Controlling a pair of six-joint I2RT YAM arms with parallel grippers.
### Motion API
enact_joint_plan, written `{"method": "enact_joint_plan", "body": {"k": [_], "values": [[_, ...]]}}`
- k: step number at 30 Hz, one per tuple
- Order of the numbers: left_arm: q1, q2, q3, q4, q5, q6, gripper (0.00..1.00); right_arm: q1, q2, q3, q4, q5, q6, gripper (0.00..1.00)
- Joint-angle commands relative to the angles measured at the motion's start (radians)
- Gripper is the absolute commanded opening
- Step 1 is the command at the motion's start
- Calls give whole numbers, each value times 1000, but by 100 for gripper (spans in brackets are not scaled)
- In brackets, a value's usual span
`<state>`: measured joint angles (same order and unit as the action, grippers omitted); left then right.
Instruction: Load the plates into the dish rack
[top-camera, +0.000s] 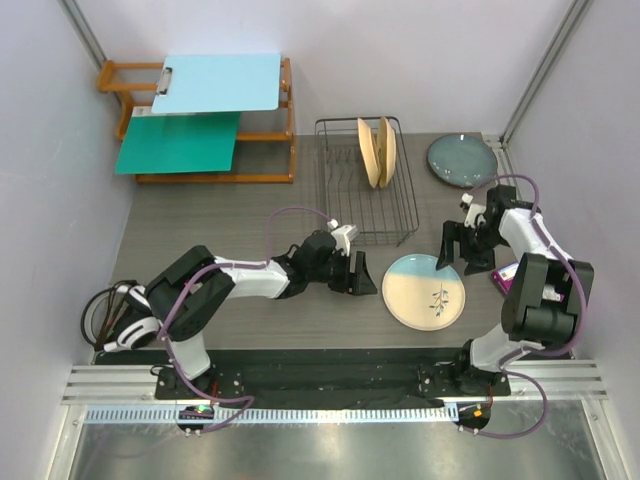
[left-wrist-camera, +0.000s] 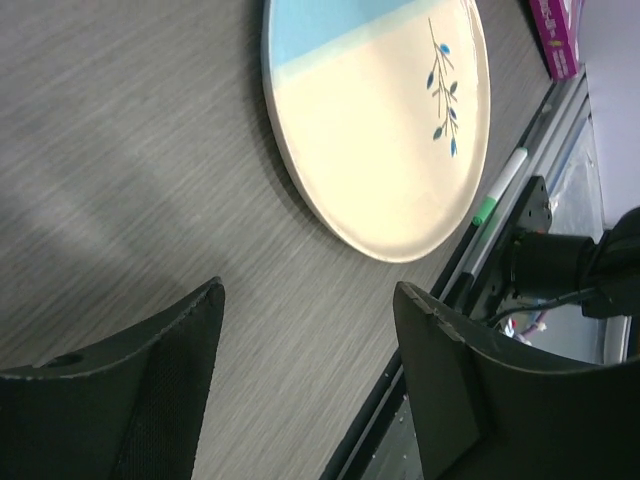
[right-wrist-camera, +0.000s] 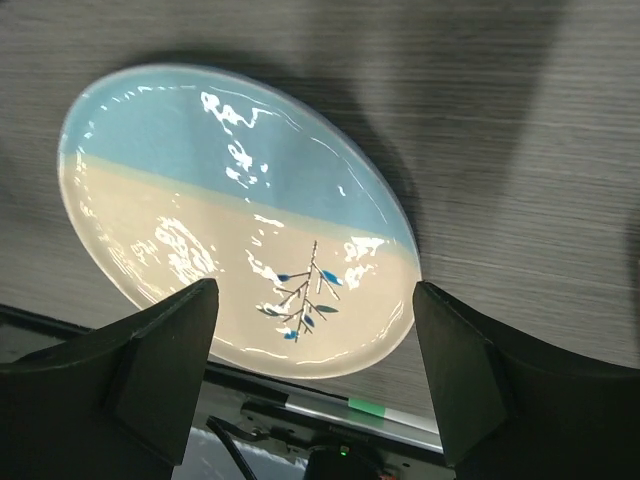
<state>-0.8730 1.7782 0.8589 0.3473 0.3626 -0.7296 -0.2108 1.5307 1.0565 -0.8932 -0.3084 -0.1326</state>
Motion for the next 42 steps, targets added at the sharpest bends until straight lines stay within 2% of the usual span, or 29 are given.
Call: {"method": "enact_joint_plan", "body": {"k": [1, 11, 21, 25, 30, 34, 38, 42], "values": [[2, -3, 51, 15, -68, -10, 71, -36, 35, 2, -52, -43, -104, 84], [3, 27, 68, -10, -85, -21, 70, -78, 200, 22, -102, -47, -185, 82], [49, -49, -15, -44, -119, -57, 72, -65, 244, -9, -26, -285, -76, 84], [83, -60, -78, -24, -113, -90, 71, -10, 250, -18, -6, -322, -71, 84], [120, -37, -104, -13, -77, -142, 65, 80, 285, -15, 14, -392, -79, 84], [123, -16, -109, -4, -74, -168, 62, 113, 309, -39, 91, -478, 53, 83], [134, -11, -124, -10, -30, -180, 53, 125, 276, -91, 189, -515, 133, 82], [190, -25, -147, -65, 33, -198, 49, 126, 233, -217, 264, -547, 231, 82]]}}
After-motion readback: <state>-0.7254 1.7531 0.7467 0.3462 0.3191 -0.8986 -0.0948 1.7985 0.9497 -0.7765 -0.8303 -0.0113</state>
